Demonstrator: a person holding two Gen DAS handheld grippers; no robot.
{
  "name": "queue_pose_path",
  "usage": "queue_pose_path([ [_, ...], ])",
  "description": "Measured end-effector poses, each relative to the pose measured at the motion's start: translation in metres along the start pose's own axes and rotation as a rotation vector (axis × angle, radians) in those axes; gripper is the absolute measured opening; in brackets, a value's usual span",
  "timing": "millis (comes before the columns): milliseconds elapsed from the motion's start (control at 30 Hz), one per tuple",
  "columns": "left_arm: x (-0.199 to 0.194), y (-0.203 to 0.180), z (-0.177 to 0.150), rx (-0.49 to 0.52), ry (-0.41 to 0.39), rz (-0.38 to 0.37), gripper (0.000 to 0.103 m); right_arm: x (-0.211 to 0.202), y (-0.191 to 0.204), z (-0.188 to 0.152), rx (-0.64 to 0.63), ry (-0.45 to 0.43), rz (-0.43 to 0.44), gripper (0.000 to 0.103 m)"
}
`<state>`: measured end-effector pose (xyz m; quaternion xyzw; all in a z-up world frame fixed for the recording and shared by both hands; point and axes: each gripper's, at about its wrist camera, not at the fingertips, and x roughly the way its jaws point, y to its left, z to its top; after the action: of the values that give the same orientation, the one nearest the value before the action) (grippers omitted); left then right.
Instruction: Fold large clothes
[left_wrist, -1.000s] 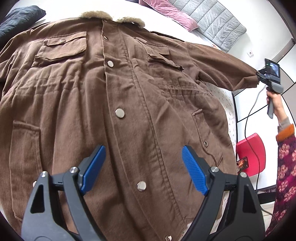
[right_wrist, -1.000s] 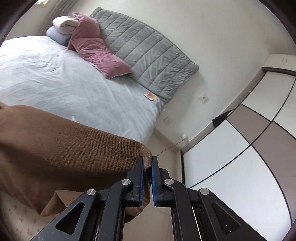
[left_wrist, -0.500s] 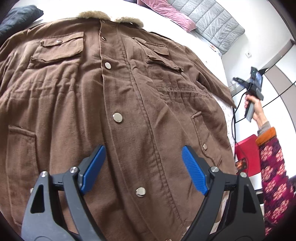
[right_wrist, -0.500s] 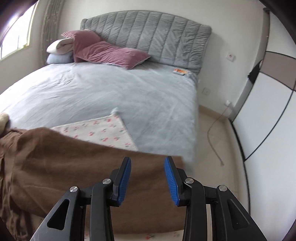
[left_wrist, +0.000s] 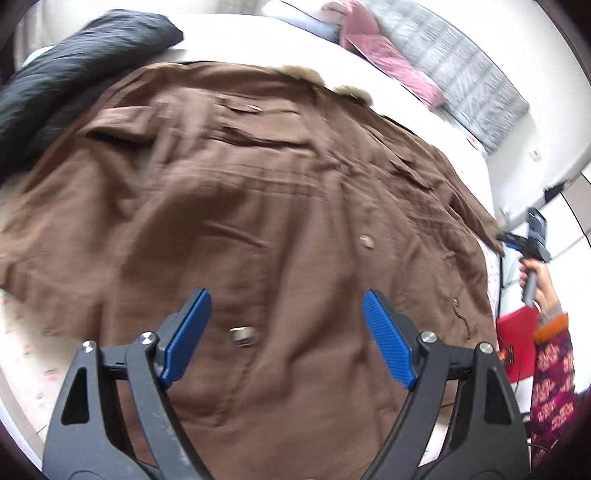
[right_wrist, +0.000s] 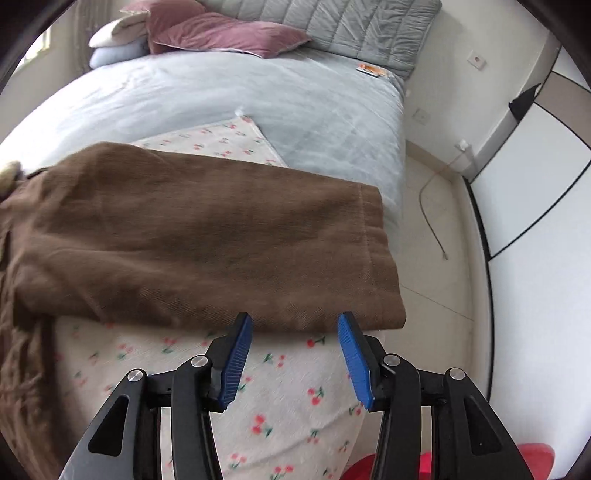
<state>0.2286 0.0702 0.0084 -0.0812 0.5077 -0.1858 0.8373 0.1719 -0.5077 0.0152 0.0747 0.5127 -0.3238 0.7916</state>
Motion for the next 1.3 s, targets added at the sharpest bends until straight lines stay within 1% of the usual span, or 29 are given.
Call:
queue_pose_path([
  [67,-0.018,0.027,-0.003,-0.038,-0.036,0.043,0.085,-0.033,0.009,-0.013,-0.034,-0.031,0.073,0.056],
  [100,-0.025,0.041,-0.004,-0.054,-0.051,0.066,0.085,-0.048,0.015,-0.020,-0.050,-0.044,0.117,0.058],
  [133,-0.034,0.056,-0.006,-0.071,-0.068,0.100,0.085,-0.063,0.020,-0.026,-0.062,-0.058,0.159,0.060],
  [200,-0.049,0.087,-0.007,-0.097,-0.095,0.191,0.085,-0.090,0.031,-0.041,-0.079,-0.083,0.223,0.062],
  [267,-0.057,0.122,-0.009,-0.152,-0.106,0.247,0.085,-0.108,0.045,-0.053,-0.102,-0.103,0.268,0.064],
  [333,-0.059,0.162,-0.012,-0.246,-0.105,0.262,0.085,-0.123,0.059,-0.069,-0.133,-0.115,0.291,0.064],
  [400,-0.055,0.199,-0.015,-0.334,-0.105,0.261,0.085,-0.133,0.074,-0.083,-0.172,-0.119,0.299,0.064],
  [467,-0.043,0.226,-0.016,-0.375,-0.095,0.266,0.084,-0.137,0.087,-0.096,-0.201,-0.121,0.302,0.064],
  [500,-0.035,0.234,-0.015,-0.386,-0.078,0.265,0.083,-0.138,0.094,-0.102,-0.212,-0.118,0.303,0.064],
  [533,-0.028,0.238,-0.014,-0.389,-0.067,0.242,0.080,-0.138,0.100,-0.107,-0.221,-0.111,0.307,0.064],
  [567,-0.022,0.238,-0.012,-0.385,-0.064,0.206,0.069,-0.136,0.105,-0.112,-0.229,-0.102,0.309,0.064],
  [600,-0.019,0.235,-0.008,-0.363,-0.074,0.205,0.057,-0.134,0.111,-0.116,-0.237,-0.091,0.307,0.064],
  [633,-0.018,0.225,-0.002,-0.298,-0.084,0.209,0.039,-0.132,0.116,-0.120,-0.245,-0.083,0.302,0.064],
  [667,-0.018,0.212,0.004,-0.234,-0.084,0.220,0.011,-0.129,0.121,-0.122,-0.254,-0.076,0.297,0.064],
  [733,-0.033,0.179,0.020,-0.117,-0.129,0.283,0.009,-0.127,0.131,-0.127,-0.270,-0.064,0.290,0.064],
  [800,-0.066,0.146,0.041,0.026,-0.219,0.312,0.009,-0.125,0.138,-0.130,-0.286,-0.056,0.282,0.064],
  [867,-0.106,0.119,0.067,0.138,-0.317,0.383,0.009,-0.124,0.142,-0.130,-0.299,-0.053,0.267,0.064],
  [900,-0.127,0.109,0.082,0.182,-0.365,0.431,0.008,-0.124,0.143,-0.129,-0.302,-0.054,0.261,0.064],
  [933,-0.143,0.105,0.094,0.206,-0.397,0.479,0.008,-0.124,0.143,-0.129,-0.299,-0.058,0.258,0.064],
  [1000,-0.173,0.107,0.122,0.219,-0.435,0.574,0.008,-0.124,0.142,-0.128,-0.290,-0.060,0.262,0.064],
  [1033,-0.183,0.113,0.136,0.214,-0.445,0.629,0.008,-0.123,0.142,-0.128,-0.284,-0.060,0.265,0.064],
  [1067,-0.191,0.124,0.153,0.202,-0.451,0.701,0.008,-0.123,0.141,-0.128,-0.280,-0.059,0.271,0.064],
  [1100,-0.194,0.135,0.163,0.191,-0.450,0.755,0.008,-0.122,0.141,-0.128,-0.277,-0.057,0.278,0.064],
  [1167,-0.189,0.171,0.192,0.146,-0.437,0.891,0.009,-0.119,0.142,-0.129,-0.268,-0.047,0.292,0.064],
  [1200,-0.183,0.191,0.200,0.121,-0.430,0.954,0.011,-0.117,0.142,-0.130,-0.265,-0.039,0.297,0.064],
  [1233,-0.176,0.206,0.204,0.106,-0.423,1.039,0.015,-0.116,0.143,-0.131,-0.264,-0.033,0.299,0.064],
  [1267,-0.168,0.219,0.208,0.090,-0.414,1.155,0.015,-0.116,0.142,-0.132,-0.264,-0.031,0.300,0.064],
  [1300,-0.162,0.228,0.207,0.061,-0.411,1.215,0.026,-0.117,0.141,-0.134,-0.264,-0.032,0.302,0.064],
])
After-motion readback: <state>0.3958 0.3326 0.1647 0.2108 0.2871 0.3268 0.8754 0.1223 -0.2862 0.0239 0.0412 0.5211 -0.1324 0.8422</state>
